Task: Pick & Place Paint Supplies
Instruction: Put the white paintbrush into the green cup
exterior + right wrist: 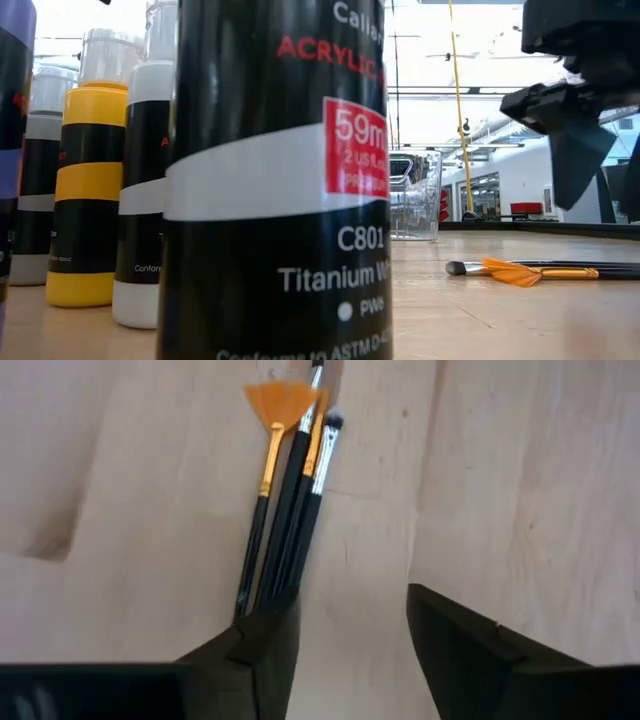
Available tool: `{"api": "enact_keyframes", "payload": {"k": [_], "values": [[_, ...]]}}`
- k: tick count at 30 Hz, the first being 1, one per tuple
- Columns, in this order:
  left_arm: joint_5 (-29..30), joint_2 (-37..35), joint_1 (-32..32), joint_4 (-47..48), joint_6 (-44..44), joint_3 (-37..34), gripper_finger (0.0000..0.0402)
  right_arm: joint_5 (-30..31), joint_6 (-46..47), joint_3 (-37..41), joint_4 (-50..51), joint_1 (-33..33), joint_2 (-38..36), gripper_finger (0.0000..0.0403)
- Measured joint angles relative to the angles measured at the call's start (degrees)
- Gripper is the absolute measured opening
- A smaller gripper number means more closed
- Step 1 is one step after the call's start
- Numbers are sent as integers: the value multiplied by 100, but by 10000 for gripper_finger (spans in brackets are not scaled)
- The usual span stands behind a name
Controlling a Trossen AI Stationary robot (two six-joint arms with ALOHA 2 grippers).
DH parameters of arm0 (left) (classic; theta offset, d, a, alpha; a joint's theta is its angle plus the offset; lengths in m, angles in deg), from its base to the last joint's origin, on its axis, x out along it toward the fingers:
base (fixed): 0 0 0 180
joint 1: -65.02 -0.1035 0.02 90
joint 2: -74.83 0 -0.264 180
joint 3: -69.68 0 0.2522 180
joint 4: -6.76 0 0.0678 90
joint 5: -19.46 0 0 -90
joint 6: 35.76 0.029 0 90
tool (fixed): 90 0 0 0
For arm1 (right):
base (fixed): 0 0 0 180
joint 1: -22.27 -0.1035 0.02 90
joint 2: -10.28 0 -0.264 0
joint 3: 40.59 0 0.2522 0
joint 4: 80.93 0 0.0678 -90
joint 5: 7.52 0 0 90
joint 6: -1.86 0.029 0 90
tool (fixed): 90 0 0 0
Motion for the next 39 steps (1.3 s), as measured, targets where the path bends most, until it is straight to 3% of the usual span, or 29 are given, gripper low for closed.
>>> {"api": "enact_keyframes", "payload": {"k": [9,18,32,37,39], "values": [[129,0,0,70,7,0,33,278,-309,0,-362,-183,589,161],[133,0,0,50,26,0,33,861,-390,-2,115,-129,625,141],[136,2,0,148,0,0,33,88,-762,624,-672,329,590,67],[136,2,0,169,-48,0,33,43,-945,854,-950,496,597,13],[136,2,0,170,-54,0,33,106,-974,863,-981,571,607,9]]}}
